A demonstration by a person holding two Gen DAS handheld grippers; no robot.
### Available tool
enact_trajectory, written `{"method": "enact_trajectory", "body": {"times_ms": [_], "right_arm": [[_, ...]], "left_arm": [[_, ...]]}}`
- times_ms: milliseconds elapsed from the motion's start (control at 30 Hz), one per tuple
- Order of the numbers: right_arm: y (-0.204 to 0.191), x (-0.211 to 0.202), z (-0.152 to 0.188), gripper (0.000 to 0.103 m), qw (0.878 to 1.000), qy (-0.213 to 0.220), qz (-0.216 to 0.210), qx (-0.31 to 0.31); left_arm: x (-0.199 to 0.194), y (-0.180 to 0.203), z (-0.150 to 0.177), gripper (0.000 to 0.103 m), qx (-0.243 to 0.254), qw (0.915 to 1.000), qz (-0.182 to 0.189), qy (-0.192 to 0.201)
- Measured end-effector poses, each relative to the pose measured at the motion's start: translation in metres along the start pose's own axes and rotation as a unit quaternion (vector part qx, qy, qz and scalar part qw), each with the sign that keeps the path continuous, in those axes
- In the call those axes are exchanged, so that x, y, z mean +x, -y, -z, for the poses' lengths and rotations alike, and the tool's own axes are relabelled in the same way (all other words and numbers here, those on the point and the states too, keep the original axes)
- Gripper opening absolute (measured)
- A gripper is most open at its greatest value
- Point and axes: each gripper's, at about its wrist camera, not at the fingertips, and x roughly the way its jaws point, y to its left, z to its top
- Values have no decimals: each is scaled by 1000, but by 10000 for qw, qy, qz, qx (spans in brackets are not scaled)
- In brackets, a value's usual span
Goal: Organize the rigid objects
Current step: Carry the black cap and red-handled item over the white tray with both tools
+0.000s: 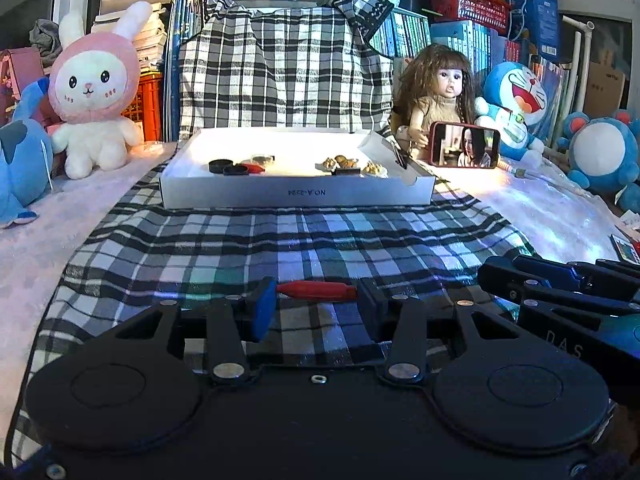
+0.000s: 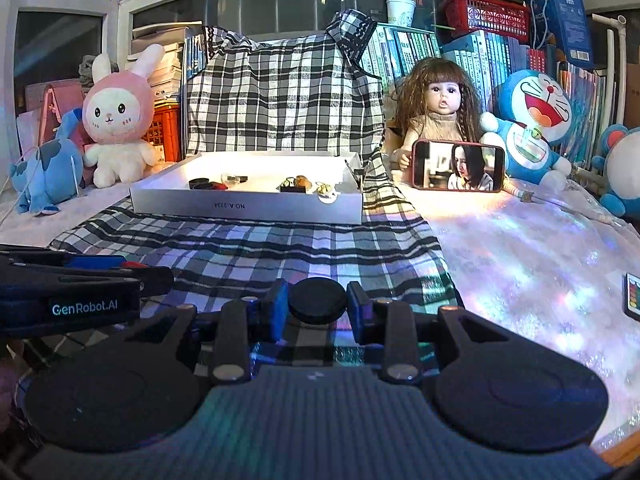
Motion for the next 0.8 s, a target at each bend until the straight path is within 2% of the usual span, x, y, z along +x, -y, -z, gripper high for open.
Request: {"method": "enact_trajectory", "body": {"times_ms": [433,800], "right_arm": [[2,23,-37,37,9998,77,-114,112],[6,67,-74,37,9991,-65,-235,339]], "left_arm": [[14,-20,-38,42,-131,9998,-88,82],[47,-38,-80,42,-272,9994,-114,166]]}}
